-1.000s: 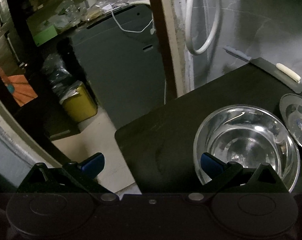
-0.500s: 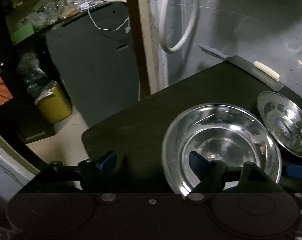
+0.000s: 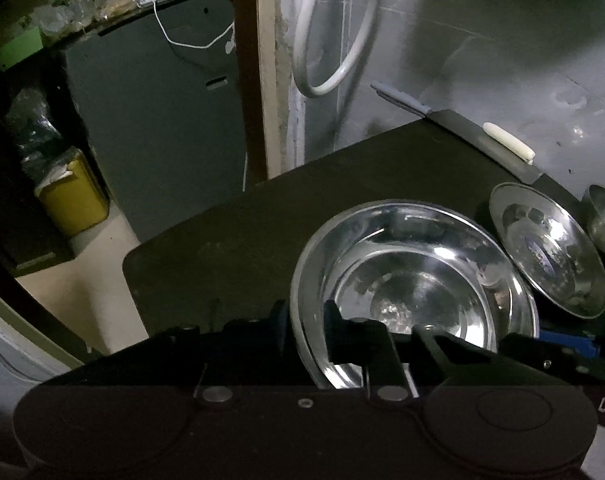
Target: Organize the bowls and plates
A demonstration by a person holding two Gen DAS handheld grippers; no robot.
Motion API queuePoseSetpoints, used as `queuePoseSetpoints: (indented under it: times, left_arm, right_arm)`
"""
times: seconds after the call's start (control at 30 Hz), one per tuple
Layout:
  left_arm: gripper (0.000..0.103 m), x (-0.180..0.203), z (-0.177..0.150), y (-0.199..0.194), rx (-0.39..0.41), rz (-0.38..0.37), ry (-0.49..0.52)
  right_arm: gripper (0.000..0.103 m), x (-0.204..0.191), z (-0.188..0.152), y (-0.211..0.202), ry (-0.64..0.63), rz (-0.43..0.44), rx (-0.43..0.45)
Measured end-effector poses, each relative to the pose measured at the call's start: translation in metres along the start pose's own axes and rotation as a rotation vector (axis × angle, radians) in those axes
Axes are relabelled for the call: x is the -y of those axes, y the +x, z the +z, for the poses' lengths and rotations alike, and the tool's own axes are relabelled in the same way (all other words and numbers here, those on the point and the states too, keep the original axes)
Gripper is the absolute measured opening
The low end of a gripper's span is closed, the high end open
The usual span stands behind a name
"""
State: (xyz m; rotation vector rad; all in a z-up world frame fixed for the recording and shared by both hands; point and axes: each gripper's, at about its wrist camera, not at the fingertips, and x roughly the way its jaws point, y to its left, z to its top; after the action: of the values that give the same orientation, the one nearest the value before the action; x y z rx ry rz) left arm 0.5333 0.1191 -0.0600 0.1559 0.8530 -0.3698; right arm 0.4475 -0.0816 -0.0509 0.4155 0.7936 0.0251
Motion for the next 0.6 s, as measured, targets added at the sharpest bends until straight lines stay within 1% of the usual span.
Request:
queuePoseSetpoints:
  times: [0.13, 0.3, 0.5, 0.6]
  left_arm:
    - [0.013, -0.003, -0.003, -0.003, 0.0, -0.002, -0.006]
    - [0.013, -0.004, -0.011, -0.014, 0.008, -0.004, -0.01]
    - [0.013, -0.004, -0.03, -0.035, 0.021, -0.006, -0.03]
    - [0.013, -0.005, -0.039, -0.045, 0.021, -0.006, -0.061]
  right_arm:
    - [0.022, 0.002, 0.0, -0.001, -0.01, 0.0, 0.003]
    - [0.022, 0.001, -0.004, -0.006, -0.019, 0.021, -0.006]
    - [0.021, 0.0, -0.011, -0.019, -0.048, 0.049, -0.002]
    - [0.02, 0.0, -0.016, -0.027, -0.054, 0.071, 0.0]
